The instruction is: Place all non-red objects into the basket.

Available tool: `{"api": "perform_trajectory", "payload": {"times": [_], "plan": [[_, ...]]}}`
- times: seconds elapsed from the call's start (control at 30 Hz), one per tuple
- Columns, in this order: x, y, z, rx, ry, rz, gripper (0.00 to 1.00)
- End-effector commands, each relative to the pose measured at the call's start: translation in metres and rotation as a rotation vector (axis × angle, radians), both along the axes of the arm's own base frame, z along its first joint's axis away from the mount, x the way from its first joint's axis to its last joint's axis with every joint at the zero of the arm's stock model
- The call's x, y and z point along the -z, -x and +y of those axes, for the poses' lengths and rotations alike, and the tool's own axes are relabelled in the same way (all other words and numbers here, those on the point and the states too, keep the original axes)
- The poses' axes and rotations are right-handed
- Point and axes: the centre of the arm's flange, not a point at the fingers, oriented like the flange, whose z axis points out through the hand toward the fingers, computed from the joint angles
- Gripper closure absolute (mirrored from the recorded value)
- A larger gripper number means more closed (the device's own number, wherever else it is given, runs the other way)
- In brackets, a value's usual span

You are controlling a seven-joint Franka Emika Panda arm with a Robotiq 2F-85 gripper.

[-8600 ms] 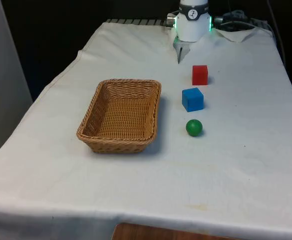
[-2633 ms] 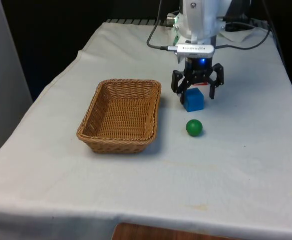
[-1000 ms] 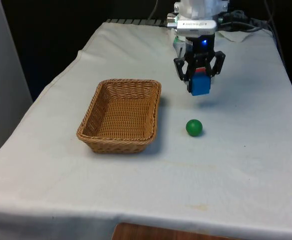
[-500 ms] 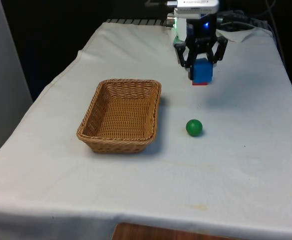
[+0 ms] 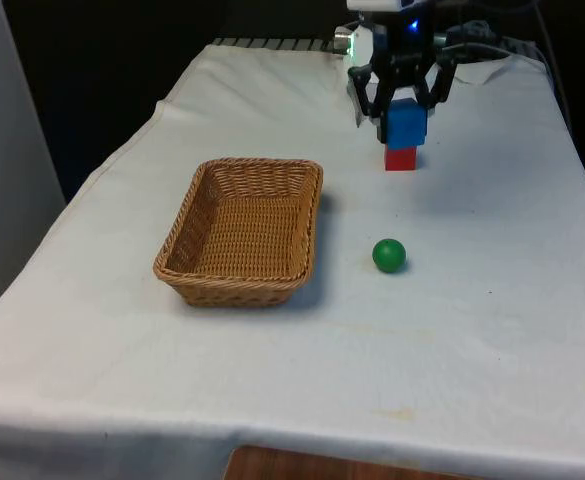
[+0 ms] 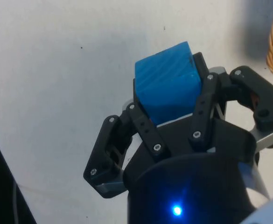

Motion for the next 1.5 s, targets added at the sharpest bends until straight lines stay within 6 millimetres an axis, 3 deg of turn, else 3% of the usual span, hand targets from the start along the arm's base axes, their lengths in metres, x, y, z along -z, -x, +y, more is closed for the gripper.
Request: {"api": "perform_trajectory", "payload": {"times": [0.0, 0.2, 0.67, 1.47], "plan": [[-0.001, -0.002, -0.004, -0.001, 0.002, 0.006, 0.99], [-0.003, -0.009, -0.015, 0.001, 0.006, 0.005, 0.99], [0.012, -0.041, -0.062, 0.008, 0.022, 0.017, 0.99], [0.021, -0.039, -0.135, 0.030, 0.064, 0.022, 0.99]]}}
